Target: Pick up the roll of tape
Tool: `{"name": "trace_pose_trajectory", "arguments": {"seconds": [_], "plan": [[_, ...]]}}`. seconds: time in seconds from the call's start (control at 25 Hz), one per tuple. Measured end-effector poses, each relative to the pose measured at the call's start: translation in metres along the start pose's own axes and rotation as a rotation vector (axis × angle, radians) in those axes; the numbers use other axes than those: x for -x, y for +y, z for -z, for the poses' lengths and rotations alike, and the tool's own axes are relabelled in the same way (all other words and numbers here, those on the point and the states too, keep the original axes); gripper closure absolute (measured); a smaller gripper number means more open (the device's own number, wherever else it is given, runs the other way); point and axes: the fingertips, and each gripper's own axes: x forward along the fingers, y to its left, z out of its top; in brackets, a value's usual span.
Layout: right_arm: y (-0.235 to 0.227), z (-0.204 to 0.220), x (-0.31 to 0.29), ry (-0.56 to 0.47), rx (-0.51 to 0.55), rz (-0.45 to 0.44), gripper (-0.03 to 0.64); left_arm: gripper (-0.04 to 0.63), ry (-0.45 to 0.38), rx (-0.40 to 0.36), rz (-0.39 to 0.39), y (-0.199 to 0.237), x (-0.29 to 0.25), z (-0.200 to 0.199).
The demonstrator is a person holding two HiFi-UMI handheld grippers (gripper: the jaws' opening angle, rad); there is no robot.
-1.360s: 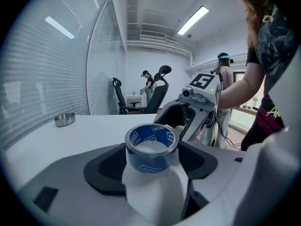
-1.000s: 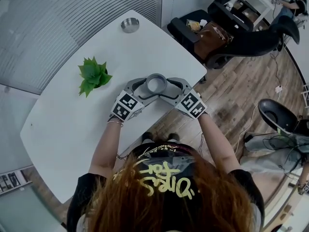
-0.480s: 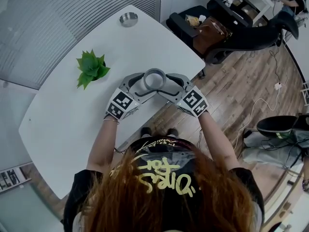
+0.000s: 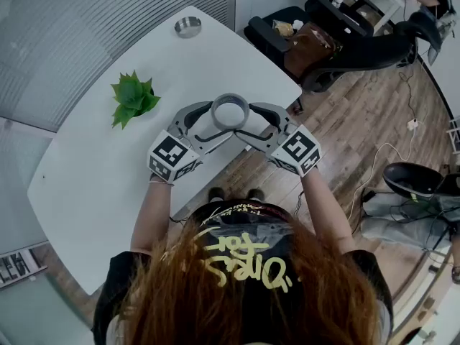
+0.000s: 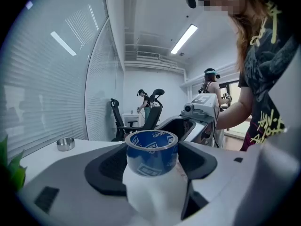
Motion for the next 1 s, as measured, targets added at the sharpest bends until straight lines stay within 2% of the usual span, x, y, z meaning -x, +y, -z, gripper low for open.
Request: {"name": "trace_pose_trajectory", "arguments": {"seconds": [1.0], "plan": [[-0.002, -0.115, 0.076, -0.222, 0.029, 0.088, 0.322, 0.264, -0.246, -0.088, 0.03, -0.034, 0.02, -0.131]]}}
